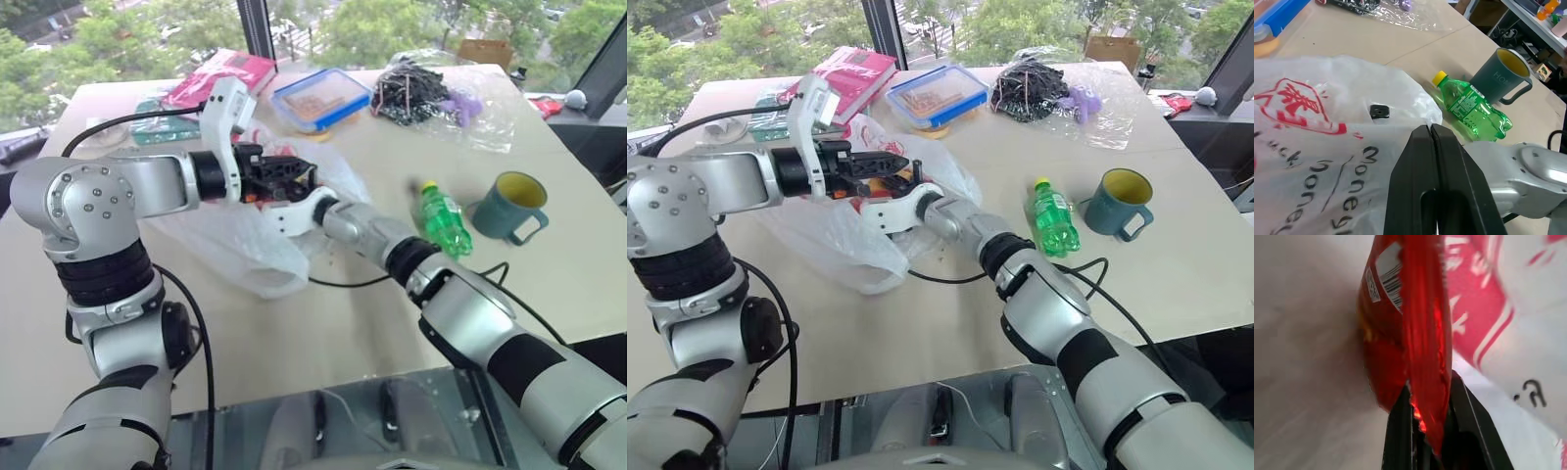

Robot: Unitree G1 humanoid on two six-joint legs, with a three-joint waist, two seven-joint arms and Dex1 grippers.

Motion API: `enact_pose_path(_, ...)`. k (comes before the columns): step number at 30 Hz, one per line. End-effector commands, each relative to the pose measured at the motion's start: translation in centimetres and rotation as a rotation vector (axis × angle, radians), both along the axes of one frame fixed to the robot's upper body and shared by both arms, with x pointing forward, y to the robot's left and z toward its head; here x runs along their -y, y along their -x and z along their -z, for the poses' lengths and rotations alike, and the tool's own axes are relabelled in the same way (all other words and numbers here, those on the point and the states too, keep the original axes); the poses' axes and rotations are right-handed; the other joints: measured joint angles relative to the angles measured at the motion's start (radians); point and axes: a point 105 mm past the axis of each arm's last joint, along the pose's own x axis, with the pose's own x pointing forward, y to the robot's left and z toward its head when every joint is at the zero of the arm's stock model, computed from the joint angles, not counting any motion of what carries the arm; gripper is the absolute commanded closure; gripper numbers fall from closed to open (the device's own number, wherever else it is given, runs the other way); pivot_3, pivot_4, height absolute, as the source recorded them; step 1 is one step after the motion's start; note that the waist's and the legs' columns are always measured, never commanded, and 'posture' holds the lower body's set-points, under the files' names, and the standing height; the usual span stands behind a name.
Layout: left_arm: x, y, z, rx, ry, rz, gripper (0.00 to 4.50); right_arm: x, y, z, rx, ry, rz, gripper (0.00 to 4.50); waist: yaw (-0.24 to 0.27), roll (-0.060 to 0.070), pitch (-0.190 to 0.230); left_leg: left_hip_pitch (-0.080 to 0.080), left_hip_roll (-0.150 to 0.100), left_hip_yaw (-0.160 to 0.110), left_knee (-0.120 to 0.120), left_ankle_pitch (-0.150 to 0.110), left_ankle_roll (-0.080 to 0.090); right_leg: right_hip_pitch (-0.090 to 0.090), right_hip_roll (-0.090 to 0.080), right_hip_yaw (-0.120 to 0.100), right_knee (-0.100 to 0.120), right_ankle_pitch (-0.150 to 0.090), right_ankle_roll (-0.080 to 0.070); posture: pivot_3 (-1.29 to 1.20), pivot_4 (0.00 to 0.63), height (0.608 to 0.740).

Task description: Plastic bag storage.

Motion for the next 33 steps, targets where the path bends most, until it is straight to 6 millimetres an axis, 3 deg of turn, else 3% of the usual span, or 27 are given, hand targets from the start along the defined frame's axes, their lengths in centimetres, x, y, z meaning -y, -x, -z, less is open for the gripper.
enact_pose_path(1, -0.6, -0.2, -0.3, 0.031, -0.002, -0.062, 4.50, 0.3, 0.0, -2.9, -0.006, -0.071, -0.059, 2.92, 0.000, 0.000, 0.000, 0.000, 0.000, 0.000, 0.000, 0.000, 0.000, 0.000, 0.000, 0.000, 0.000, 0.000, 0.000, 0.00, 0.150, 0.740)
enact_pose_path(7, -1.3, -1.8, 0.8, 0.047, -0.010, -0.148, 4.50, 4.5, 0.6, -6.5, -0.235, -0.313, -0.107, 0.10, 0.004, 0.001, 0.000, 0.000, 0.000, -0.001, -0.001, 0.000, 0.000, 0.000, 0.000, 0.000, 0.000, 0.000, 0.000, 0.00, 0.150, 0.740)
enact_pose_path(9, -1.4, -2.3, 0.6, 0.059, 0.009, -0.156, 4.50, 6.2, 1.5, -7.4, -0.289, -0.350, -0.106, 0.03, 0.010, 0.001, 0.000, -0.001, 0.000, -0.001, -0.001, 0.000, 0.000, 0.000, 0.000, 0.000, 0.000, 0.000, 0.000, 0.00, 0.150, 0.740)
enact_pose_path(13, -0.7, -3.3, -0.1, 0.098, 0.051, -0.148, 4.50, 8.7, 4.4, -7.2, -0.410, -0.338, -0.091, 0.03, 0.026, 0.001, 0.000, -0.001, 0.000, 0.000, 0.000, 0.000, 0.000, 0.000, 0.000, 0.000, 0.000, 0.000, 0.000, 0.00, 0.150, 0.740)
enact_pose_path(16, -0.1, -3.6, -0.1, 0.114, 0.054, -0.130, 4.50, 10.1, 6.8, -7.8, -0.566, -0.424, -0.107, 0.03, 0.031, 0.001, 0.000, -0.001, 0.000, 0.000, 0.000, 0.000, 0.000, 0.000, 0.000, 0.000, 0.000, 0.000, 0.000, 0.00, 0.150, 0.740)
enact_pose_path(18, 0.2, -3.8, 0.1, 0.124, 0.037, -0.123, 4.50, 12.4, 8.0, -8.5, -0.673, -0.517, -0.042, 0.03, 0.031, 0.001, 0.000, -0.001, 0.000, 0.000, 0.001, 0.000, 0.001, 0.000, 0.000, 0.000, 0.000, 0.000, 0.000, 0.00, 0.150, 0.740)
enact_pose_path(20, 0.4, -3.9, 0.1, 0.133, 0.027, -0.117, 4.50, 15.8, 7.8, -8.6, -0.669, -0.593, 0.173, 0.03, 0.037, 0.001, 0.000, -0.001, 0.000, 0.000, 0.001, 0.000, 0.001, 0.000, 0.000, 0.000, 0.001, 0.000, 0.000, 0.00, 0.150, 0.740)
enact_pose_path(22, 0.4, -3.9, 0.1, 0.137, 0.023, -0.115, 4.50, 17.6, 7.9, -8.5, -0.686, -0.642, 0.301, 0.03, 0.050, 0.000, 0.000, -0.001, 0.000, 0.000, 0.002, 0.000, 0.001, 0.000, 0.000, 0.000, 0.001, 0.000, 0.000, 0.00, 0.150, 0.740)
enact_pose_path(26, 1.1, -4.0, 0.2, 0.141, 0.013, -0.088, 4.50, 21.9, 7.6, -5.3, -0.910, -0.709, 0.603, 0.03, 0.055, 0.001, 0.000, -0.001, -0.001, 0.001, 0.002, -0.001, 0.002, 0.000, 0.000, 0.000, 0.001, 0.000, 0.000, 0.00, 0.150, 0.740)
enact_pose_path(33, 1.8, -4.1, 1.1, 0.143, -0.028, -0.054, 4.50, 25.3, 5.5, -2.0, -1.077, -0.785, 0.873, 0.03, 0.054, 0.001, 0.000, -0.001, -0.003, 0.002, 0.001, -0.001, 0.003, 0.000, 0.000, 0.000, 0.000, 0.000, 0.000, 0.00, 0.150, 0.740)
